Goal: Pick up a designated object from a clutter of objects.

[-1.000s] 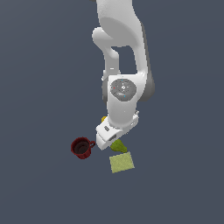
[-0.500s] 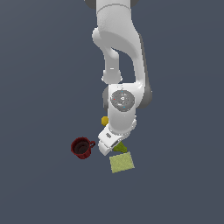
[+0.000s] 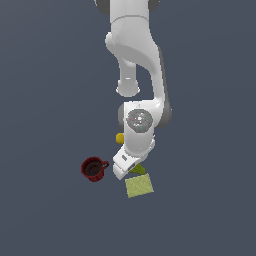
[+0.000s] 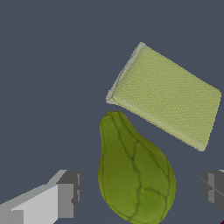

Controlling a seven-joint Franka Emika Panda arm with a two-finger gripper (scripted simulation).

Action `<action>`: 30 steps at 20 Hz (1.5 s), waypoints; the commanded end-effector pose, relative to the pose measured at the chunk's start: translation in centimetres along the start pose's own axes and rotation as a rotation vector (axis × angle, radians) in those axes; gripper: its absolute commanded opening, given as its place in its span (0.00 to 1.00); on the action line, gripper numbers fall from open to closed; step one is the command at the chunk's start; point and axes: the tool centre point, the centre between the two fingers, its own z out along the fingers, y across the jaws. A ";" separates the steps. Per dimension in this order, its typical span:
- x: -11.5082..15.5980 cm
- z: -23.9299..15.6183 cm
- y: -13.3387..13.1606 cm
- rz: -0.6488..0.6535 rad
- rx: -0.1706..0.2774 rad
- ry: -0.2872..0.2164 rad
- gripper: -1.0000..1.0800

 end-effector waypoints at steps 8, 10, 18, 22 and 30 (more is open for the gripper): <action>0.0 2.9 0.0 -0.003 0.001 0.000 0.96; 0.0 2.9 0.0 -0.003 0.001 0.000 0.00; 0.0 2.9 0.0 -0.003 0.001 0.000 0.00; -0.1 2.6 0.1 -0.002 0.000 -0.001 0.00; -0.7 -0.4 0.1 -0.002 0.000 -0.001 0.00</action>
